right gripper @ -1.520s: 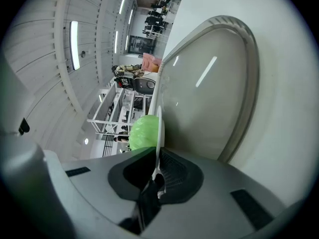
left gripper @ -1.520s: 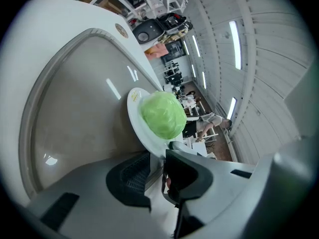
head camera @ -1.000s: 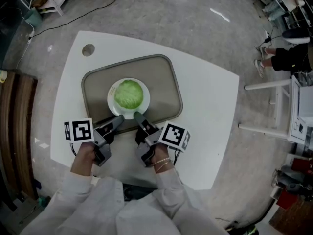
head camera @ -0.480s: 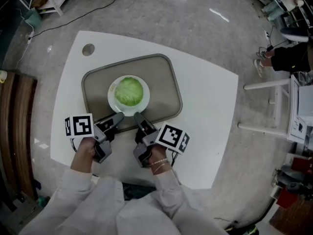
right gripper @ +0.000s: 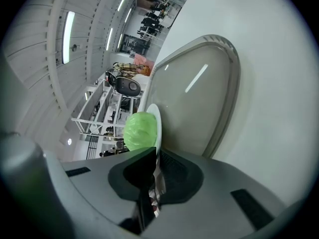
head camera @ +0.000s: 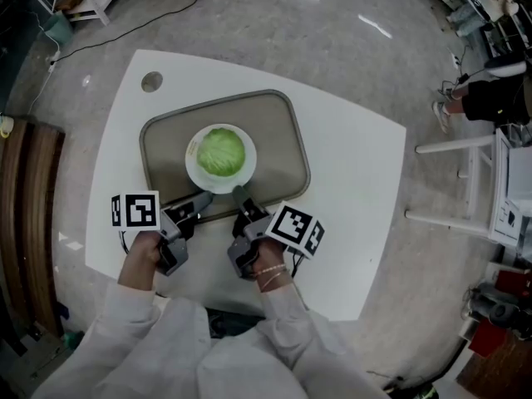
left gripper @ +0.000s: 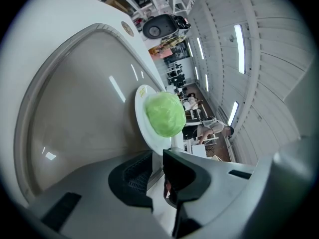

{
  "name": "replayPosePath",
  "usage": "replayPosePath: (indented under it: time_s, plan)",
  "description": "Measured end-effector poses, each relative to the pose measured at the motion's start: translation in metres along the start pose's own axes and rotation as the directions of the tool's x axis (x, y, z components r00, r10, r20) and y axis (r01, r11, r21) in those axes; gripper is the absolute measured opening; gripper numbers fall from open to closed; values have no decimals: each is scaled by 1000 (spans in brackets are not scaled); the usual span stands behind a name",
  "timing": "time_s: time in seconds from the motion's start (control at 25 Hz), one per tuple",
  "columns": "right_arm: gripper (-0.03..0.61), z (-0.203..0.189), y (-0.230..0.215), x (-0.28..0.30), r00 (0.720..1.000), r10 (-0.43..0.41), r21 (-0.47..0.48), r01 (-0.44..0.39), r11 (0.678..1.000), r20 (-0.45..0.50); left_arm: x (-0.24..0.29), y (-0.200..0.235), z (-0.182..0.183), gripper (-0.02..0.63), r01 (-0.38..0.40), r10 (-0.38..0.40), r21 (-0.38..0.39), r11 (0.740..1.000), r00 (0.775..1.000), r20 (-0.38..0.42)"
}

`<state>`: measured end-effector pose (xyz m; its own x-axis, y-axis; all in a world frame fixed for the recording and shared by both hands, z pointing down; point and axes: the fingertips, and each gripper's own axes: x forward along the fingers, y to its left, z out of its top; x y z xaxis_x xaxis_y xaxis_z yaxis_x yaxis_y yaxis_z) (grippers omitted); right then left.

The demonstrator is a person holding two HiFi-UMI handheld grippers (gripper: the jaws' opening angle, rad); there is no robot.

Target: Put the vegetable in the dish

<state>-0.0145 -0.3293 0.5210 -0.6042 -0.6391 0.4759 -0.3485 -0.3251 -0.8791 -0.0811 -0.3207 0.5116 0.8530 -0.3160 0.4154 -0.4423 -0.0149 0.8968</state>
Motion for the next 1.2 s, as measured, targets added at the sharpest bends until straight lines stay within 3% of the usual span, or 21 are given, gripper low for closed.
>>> replayPosePath:
  time_s: [0.4,0.56,0.68,0.84,1.0,1.2]
  plan:
    - [31,6,-9,-3,993,-118,-72,120,990,20,-2,5,0,54,-32,33,-29,999,999,21]
    - [31,12,1,-12,995,-95,-144,99,985,36,-4,2,-3,54,-67,66,21,998,997,29]
    - [30,14,18,-21,999,-28,-240,38,970,44,-6,-5,-6,54,-78,75,63,995,996,52]
    - [29,8,47,-32,997,56,-390,-34,920,44,-13,-26,-5,54,-34,23,132,991,996,88]
    - [29,-4,70,-48,994,105,-532,-66,844,43,-28,-55,0,54,-17,-24,258,966,987,157]
    - [29,-15,99,-71,982,177,-642,-95,761,65,-55,-102,8,54,8,-127,386,922,951,282]
